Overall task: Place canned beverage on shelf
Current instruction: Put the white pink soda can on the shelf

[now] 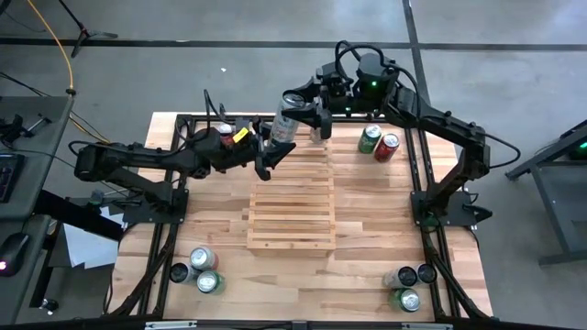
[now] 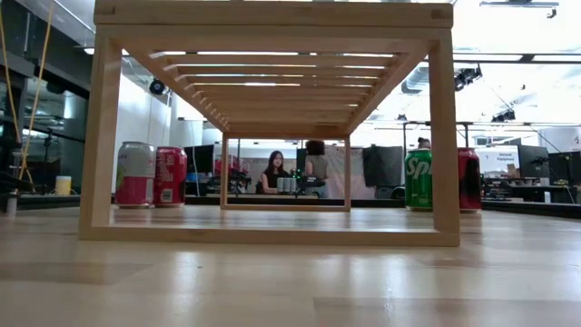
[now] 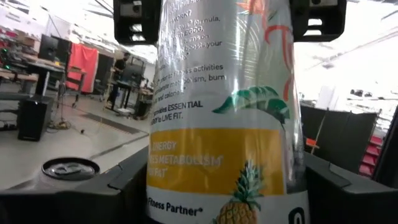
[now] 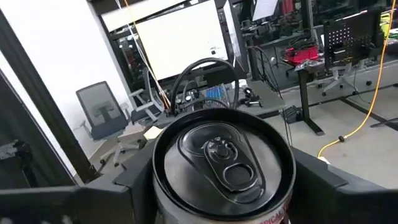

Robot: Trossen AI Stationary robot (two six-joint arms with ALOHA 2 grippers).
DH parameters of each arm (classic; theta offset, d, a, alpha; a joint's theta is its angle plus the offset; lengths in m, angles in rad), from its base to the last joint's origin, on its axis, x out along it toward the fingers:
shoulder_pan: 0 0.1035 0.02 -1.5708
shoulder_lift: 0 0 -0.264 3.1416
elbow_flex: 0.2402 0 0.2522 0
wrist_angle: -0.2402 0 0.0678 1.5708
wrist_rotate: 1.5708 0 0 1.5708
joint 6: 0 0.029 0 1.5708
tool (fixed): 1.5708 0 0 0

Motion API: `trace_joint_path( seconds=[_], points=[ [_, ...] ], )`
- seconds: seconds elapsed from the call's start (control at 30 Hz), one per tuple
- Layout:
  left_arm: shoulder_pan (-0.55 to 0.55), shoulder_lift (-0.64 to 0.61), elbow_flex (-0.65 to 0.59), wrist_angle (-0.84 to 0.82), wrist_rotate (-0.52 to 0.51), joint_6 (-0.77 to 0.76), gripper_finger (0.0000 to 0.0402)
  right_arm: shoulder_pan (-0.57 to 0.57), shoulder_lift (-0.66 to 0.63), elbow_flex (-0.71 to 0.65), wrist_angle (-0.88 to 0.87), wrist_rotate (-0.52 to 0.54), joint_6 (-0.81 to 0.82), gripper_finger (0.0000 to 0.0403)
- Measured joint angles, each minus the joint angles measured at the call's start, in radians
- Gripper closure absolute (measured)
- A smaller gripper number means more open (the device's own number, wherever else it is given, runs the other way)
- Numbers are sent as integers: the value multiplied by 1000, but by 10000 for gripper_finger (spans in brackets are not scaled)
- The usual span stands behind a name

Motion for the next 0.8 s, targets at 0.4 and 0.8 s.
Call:
trace_joint_path(
  seconds=[0.4,0.8],
  points=[
    [48,-150,2,-283,92,1,109,-26,-74,0,-258,-7,-146,161],
    [71,-422,2,-546,-70,28,108,-21,-294,-390,-449,100,-223,161]
  ],
)
